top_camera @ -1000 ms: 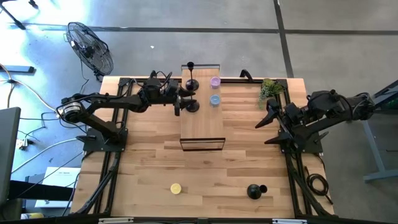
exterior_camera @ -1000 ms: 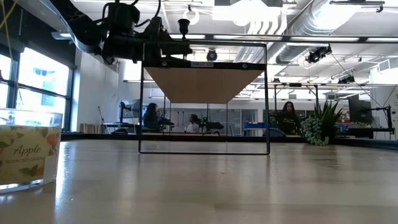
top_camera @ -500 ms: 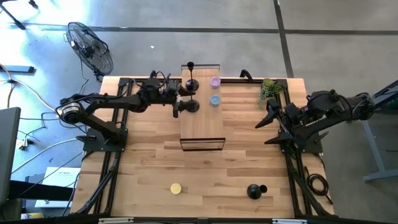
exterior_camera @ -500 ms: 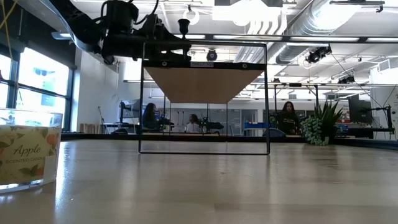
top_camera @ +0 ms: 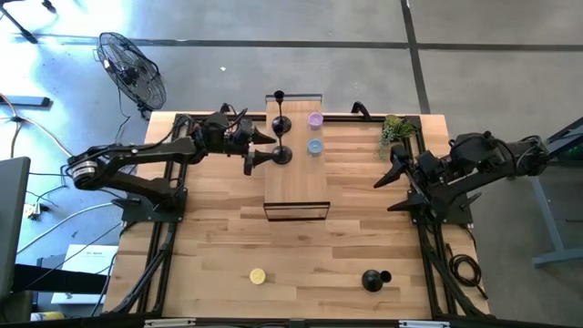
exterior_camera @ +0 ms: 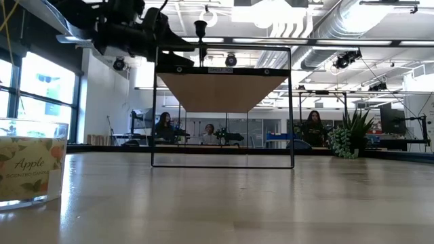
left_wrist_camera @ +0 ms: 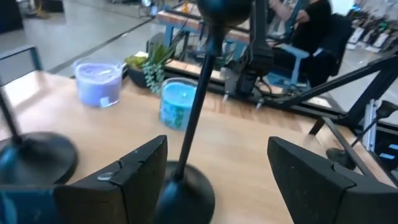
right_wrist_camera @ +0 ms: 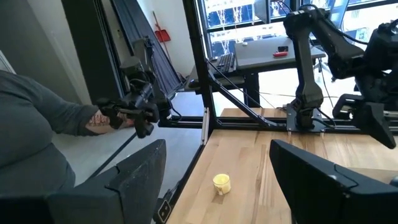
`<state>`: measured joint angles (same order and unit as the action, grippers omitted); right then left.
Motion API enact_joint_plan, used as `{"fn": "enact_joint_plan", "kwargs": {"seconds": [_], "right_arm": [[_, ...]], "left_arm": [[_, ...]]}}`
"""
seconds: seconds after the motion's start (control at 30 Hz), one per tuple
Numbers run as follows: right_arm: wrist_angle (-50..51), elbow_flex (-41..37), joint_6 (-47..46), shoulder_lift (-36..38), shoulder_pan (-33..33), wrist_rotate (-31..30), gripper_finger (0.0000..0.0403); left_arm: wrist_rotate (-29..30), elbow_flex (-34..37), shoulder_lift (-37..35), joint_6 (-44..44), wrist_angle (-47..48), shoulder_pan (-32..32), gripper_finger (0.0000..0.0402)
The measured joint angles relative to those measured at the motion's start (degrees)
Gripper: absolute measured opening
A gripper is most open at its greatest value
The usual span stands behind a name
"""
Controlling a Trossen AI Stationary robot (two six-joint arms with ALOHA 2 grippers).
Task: Pick & Place candle stick holders
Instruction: Put the yellow scented candle on the shelf
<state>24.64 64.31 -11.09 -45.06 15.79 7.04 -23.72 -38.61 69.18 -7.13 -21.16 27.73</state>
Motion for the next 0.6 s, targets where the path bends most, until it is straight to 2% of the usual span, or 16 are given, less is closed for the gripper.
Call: {"fn": "enact_joint_plan", "kwargs": {"seconds": [0.17,0.4,0.6], "right_arm": [[0.0,0.0,0.0,0.0,0.0,0.0,0.0281],[0.0,0.0,0.0,0.0,0.0,0.0,0.0281],[0.0,0.0,0.0,0.0,0.0,0.3,0.0281]], "left_arm": [[1.5,0.0,-5.6,0.5,8.6,0.0,0.0273],[0.7,0.0,-14.6,-2.2,18.3,-0.2,0.0273],[0.9,0.0,-21.4,-3.2,20.8,-5.8,0.0273]]}}
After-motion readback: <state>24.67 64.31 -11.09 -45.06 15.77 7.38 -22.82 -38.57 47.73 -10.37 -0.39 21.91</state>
